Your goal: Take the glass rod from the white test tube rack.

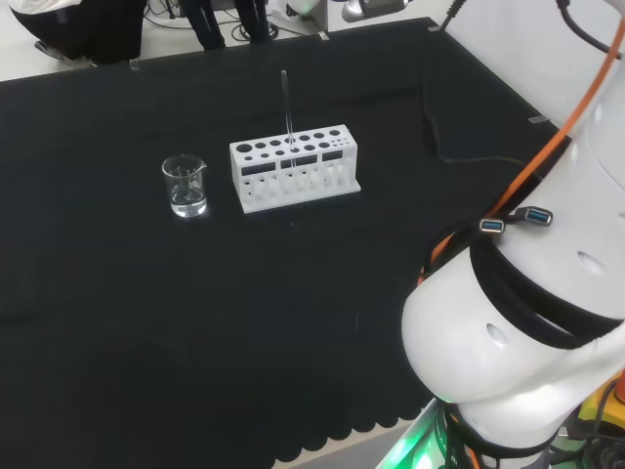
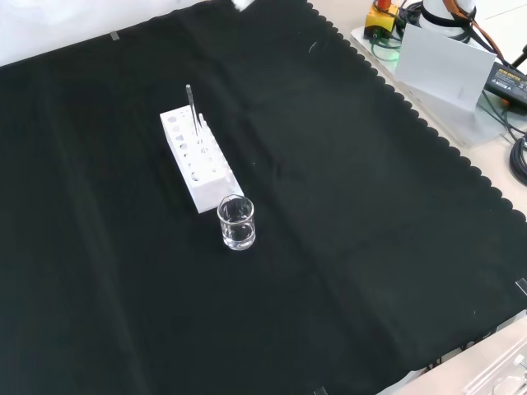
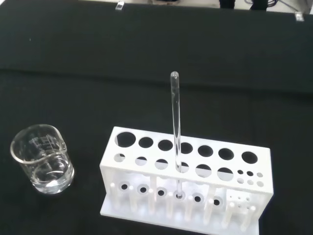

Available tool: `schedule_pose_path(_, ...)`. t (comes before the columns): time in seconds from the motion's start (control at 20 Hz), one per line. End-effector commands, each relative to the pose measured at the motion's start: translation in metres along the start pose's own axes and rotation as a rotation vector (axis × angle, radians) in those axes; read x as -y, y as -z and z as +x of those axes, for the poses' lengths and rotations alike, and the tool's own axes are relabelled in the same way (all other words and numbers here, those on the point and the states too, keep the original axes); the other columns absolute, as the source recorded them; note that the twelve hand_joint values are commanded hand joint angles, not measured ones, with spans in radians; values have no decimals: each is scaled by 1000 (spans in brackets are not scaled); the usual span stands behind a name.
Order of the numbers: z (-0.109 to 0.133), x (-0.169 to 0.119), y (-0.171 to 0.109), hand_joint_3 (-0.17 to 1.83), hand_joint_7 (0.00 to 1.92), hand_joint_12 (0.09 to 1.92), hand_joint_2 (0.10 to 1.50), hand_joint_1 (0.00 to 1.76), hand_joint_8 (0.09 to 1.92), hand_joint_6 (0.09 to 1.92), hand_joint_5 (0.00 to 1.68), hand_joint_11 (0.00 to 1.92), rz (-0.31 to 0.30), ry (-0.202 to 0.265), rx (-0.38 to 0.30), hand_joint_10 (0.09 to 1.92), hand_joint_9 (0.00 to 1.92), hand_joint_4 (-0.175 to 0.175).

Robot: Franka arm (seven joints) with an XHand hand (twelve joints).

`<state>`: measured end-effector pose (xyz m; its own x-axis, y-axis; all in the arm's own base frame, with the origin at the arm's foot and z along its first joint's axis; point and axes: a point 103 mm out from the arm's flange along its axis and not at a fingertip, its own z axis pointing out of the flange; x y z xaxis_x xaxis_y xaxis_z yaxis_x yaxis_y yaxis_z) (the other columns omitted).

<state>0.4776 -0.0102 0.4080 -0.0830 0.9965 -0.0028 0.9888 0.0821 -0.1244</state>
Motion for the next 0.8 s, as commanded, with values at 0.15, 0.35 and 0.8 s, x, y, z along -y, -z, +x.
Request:
schedule_pose_path(0.15, -11, -60, -37, 500, 220, 1406, 892, 614, 757, 701, 353, 16, 30, 67, 22, 776, 288, -134)
schedule_pose_path(0.35, -18, -78, -53, 515, 248, 1388, 892, 616, 749, 792, 346, 122, 37, 95, 16, 743, 491, -136)
schedule_pose_path(0.8, -24, -102, -94, 535, 291, 1334, 890, 637, 749, 874, 379, 426, 81, 99, 4, 735, 804, -147)
